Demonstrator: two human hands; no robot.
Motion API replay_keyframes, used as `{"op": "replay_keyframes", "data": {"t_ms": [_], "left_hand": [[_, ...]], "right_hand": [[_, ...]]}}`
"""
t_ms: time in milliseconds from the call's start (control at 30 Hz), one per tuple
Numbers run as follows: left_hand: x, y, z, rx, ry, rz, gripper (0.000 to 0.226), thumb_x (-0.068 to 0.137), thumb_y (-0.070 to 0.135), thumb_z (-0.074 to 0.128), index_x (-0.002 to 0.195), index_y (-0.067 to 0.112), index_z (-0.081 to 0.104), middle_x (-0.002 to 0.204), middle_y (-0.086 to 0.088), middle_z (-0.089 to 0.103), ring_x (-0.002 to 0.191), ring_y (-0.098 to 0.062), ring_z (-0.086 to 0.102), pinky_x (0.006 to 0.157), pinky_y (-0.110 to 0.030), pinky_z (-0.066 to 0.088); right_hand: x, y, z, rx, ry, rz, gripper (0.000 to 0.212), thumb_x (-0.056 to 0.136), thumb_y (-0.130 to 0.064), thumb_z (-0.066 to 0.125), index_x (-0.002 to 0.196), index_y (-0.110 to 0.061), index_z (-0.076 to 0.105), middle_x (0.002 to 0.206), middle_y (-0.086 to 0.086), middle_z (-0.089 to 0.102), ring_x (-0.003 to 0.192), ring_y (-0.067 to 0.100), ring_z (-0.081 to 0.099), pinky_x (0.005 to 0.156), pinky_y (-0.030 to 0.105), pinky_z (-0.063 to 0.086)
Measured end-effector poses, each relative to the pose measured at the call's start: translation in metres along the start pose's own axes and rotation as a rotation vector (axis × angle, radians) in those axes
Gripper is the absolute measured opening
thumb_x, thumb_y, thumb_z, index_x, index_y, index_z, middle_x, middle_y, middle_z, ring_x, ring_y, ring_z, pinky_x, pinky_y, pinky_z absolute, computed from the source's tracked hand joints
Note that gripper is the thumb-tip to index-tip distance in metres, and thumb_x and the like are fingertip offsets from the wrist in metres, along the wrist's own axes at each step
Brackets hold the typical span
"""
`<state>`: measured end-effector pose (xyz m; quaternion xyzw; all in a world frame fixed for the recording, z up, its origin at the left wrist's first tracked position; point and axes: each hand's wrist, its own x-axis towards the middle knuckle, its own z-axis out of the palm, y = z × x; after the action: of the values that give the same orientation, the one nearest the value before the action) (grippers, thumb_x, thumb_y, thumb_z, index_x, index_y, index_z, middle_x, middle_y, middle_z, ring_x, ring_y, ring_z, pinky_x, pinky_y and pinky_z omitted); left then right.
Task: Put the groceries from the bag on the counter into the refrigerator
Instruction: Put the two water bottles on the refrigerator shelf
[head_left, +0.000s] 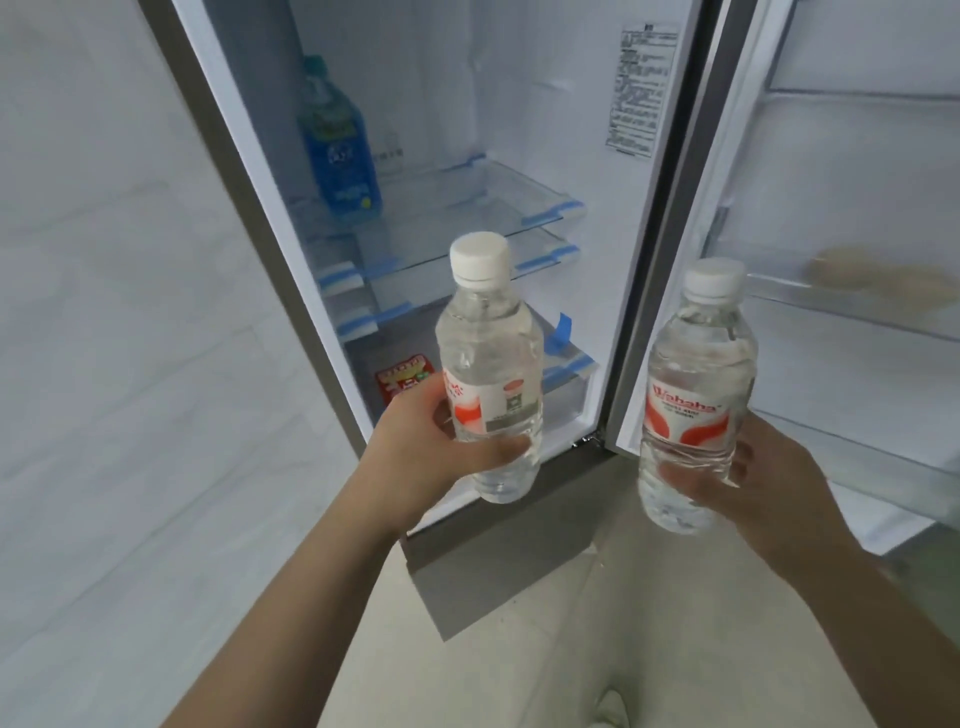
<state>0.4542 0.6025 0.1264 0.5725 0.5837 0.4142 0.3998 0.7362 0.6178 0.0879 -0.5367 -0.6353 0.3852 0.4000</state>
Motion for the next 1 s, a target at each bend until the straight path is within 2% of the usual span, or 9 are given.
{"op": "replay_keyframes", "data": {"t_ms": [167,267,367,433,567,700,900,1000], "left_hand": [[0.055,0.024,0.011,-0.001,0.089,0.026,0.051,0.064,0.025,0.088,0.111,0.023,0.067,0.104,0.009,0.075,0.096,-0.012,0.071,0.093,-0.043,0.054],[0.089,0.050,0.013,-0.018,0.145,0.053,0.047,0.064,0.017,0.087,0.107,0.022,0.068,0.100,0.006,0.076,0.093,-0.013,0.072,0.091,-0.043,0.055],[0.119,0.075,0.010,-0.017,0.192,0.095,0.053,0.061,0.022,0.090,0.109,0.020,0.069,0.103,0.002,0.076,0.097,-0.017,0.071,0.092,-0.044,0.053],[0.133,0.087,0.007,-0.024,0.238,0.112,0.056,0.059,0.023,0.091,0.110,0.018,0.069,0.104,0.001,0.075,0.098,-0.018,0.071,0.091,-0.041,0.053],[0.148,0.094,0.009,-0.048,0.322,0.085,0.048,0.068,0.016,0.084,0.112,0.020,0.067,0.103,0.004,0.075,0.095,-0.014,0.071,0.085,-0.033,0.054],[0.163,0.090,0.003,-0.059,0.439,0.049,0.048,0.067,0.024,0.086,0.112,0.022,0.068,0.104,0.004,0.075,0.096,-0.015,0.071,0.087,-0.037,0.054],[0.191,0.076,-0.020,-0.063,0.608,0.028,0.045,0.069,0.022,0.084,0.110,0.023,0.066,0.100,0.009,0.074,0.089,-0.006,0.071,0.076,-0.023,0.053],[0.207,0.063,-0.034,-0.048,0.672,0.022,0.047,0.067,0.024,0.086,0.110,0.024,0.066,0.101,0.010,0.074,0.088,-0.006,0.070,0.078,-0.026,0.055]], "right_hand": [[0.075,0.011,-0.030,-0.054,-0.021,-0.097,0.054,0.065,-0.043,0.078,0.114,-0.033,0.059,0.103,-0.021,0.069,0.092,-0.007,0.065,0.074,0.013,0.047],[0.124,0.003,-0.042,-0.015,-0.074,-0.146,0.054,0.065,-0.039,0.081,0.114,-0.031,0.060,0.102,-0.022,0.071,0.092,-0.004,0.066,0.075,0.013,0.050],[0.172,-0.011,-0.046,0.032,-0.143,-0.225,0.051,0.067,-0.035,0.082,0.114,-0.032,0.060,0.102,-0.025,0.070,0.091,-0.005,0.066,0.068,0.007,0.049],[0.199,-0.021,-0.043,0.070,-0.161,-0.270,0.052,0.067,-0.038,0.080,0.114,-0.034,0.060,0.104,-0.022,0.071,0.093,-0.004,0.066,0.069,0.008,0.050],[0.239,-0.037,-0.028,0.124,-0.169,-0.331,0.050,0.070,-0.043,0.077,0.117,-0.032,0.061,0.106,-0.020,0.070,0.096,-0.005,0.065,0.077,0.017,0.050],[0.269,-0.054,-0.004,0.204,-0.159,-0.347,0.049,0.068,-0.045,0.078,0.113,-0.032,0.062,0.101,-0.023,0.069,0.091,-0.010,0.063,0.074,0.012,0.049],[0.304,-0.070,0.038,0.260,-0.158,-0.397,0.058,0.066,-0.045,0.079,0.118,-0.029,0.060,0.105,-0.023,0.067,0.093,-0.010,0.062,0.069,0.002,0.046],[0.320,-0.074,0.059,0.250,-0.164,-0.414,0.061,0.064,-0.049,0.077,0.119,-0.030,0.060,0.108,-0.021,0.068,0.096,-0.005,0.064,0.073,0.008,0.050]]}}
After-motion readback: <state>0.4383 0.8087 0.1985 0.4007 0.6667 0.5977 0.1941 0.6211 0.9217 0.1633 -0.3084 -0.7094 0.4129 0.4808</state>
